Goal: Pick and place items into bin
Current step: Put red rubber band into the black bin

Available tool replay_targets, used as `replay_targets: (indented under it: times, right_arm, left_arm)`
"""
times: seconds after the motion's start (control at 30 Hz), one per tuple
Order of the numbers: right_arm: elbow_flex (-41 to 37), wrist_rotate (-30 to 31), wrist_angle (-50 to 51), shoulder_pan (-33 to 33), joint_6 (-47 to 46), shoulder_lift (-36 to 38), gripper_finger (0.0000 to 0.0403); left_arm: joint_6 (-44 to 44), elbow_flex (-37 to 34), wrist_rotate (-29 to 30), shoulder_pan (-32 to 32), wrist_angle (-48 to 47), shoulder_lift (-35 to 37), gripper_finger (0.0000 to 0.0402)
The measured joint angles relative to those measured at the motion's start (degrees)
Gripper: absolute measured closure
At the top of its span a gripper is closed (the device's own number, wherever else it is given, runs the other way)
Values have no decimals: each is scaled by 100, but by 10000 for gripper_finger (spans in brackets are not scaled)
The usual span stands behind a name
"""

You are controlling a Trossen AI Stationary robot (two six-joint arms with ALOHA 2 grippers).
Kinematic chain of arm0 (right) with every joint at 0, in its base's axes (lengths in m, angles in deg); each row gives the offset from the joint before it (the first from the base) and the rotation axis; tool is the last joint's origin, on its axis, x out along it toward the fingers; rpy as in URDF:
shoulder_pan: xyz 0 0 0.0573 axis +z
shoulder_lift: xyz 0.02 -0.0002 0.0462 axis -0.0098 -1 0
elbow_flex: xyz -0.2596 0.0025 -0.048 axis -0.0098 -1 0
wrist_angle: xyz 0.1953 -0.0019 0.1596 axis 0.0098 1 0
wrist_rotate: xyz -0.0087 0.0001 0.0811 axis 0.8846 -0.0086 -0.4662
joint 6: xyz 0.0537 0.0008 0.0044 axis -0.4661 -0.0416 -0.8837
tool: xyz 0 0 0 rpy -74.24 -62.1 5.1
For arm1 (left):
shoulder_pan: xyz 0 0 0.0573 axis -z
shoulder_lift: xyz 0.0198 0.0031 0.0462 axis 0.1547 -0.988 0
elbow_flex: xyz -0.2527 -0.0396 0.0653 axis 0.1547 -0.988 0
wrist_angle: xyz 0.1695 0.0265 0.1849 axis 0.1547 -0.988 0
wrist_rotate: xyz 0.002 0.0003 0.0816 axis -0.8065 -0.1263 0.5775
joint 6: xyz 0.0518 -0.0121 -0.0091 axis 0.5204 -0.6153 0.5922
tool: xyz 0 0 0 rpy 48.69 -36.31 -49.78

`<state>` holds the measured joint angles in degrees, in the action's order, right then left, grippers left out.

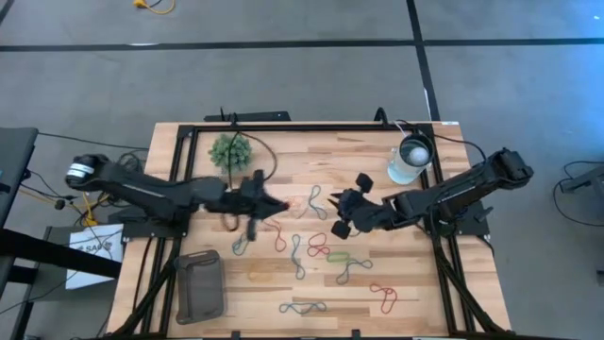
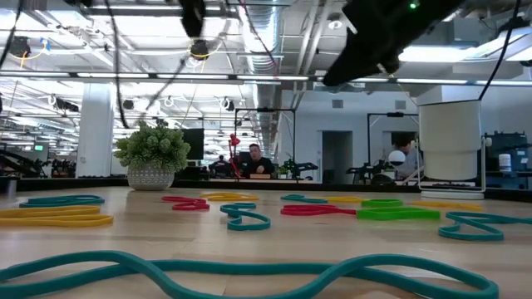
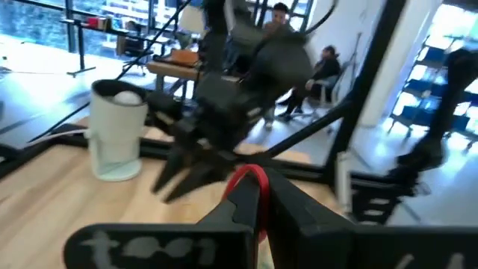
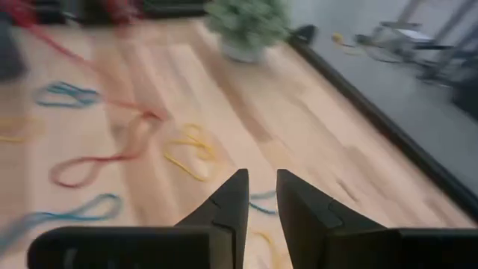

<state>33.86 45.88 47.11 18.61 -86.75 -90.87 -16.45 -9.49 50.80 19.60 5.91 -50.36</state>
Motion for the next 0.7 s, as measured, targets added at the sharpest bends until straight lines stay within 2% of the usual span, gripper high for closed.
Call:
replay_targets:
  times: [0.13,0.2,0.33,0.5,0.7]
  right_arm:
    - [0,473,615,185,-531,-2,337]
    - [0,675,772,259,-700,-2,337]
    - [0,917,816,336,-796,-2,337]
    - [0,923,803,323,-801,-4,337]
    - [0,938,800,306,-801,-4,337]
  left_arm:
    - [-314,4,1191,917,-1491,1059,401]
    - [-760,4,1576,1407,-2378,1469,401]
    - [-1702,4,1683,2331,-3453,1898,401]
    - [-2198,2,1331,3312,-4195,1983,401]
    - [-3955,2,1244,4053,-5271,1970,401]
